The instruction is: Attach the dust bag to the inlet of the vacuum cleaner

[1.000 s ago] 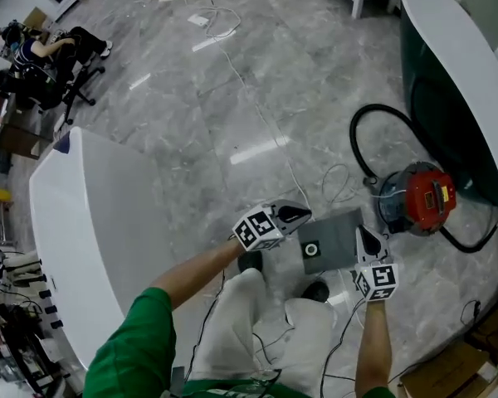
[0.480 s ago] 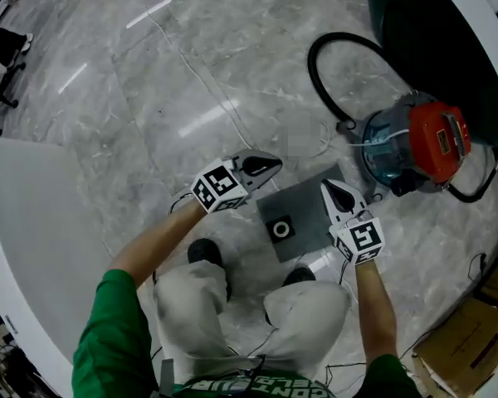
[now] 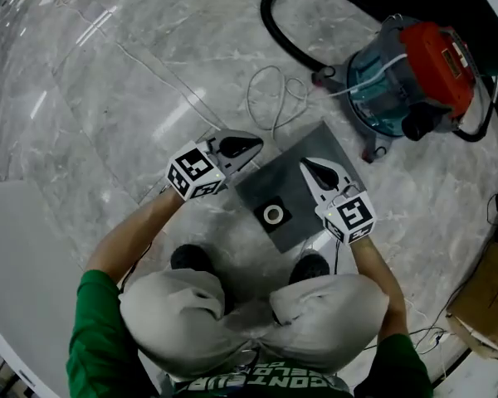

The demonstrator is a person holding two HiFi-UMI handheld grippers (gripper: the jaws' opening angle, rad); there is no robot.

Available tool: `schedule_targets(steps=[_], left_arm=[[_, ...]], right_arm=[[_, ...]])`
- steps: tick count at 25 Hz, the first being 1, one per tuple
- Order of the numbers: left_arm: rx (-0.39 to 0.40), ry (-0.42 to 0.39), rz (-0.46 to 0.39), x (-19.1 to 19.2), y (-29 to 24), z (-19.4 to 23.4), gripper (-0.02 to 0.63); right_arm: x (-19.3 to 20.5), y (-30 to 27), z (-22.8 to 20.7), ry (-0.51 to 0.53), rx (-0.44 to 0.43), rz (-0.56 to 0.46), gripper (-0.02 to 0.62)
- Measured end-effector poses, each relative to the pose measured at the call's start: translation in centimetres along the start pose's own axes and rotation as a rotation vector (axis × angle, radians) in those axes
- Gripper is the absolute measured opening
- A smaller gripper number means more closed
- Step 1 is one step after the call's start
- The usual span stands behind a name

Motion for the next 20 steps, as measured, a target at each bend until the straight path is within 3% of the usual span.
schedule_targets(steps=[5, 12, 20], left_arm=[[0.057, -0.026, 0.036, 2.5, -1.2, -1.9, 0.003], [0.074, -0.067, 0.112, 5.8, -2.4, -4.1, 0.004], [0.141, -0.109, 0.201, 10.2, -3.7, -7.6, 0.003]], right_arm=[[3.8, -0.2, 2.6, -0.049, 0.022, 0.002, 0.009], [8.8, -0.4, 5.9, -0.118, 0.043, 0.014, 0.009], [13.5, -1.0, 9.9, -0.085, 0.018, 0.098, 0.009]])
Point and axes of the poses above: the fingertips, and each gripper's own axes: y backward along the fingers, z to its left, x out of its underside, the point moved 9 cm from there along y, backward along the fingers, and after that the axes turned 15 degrees about z, right-handed, at the moved point
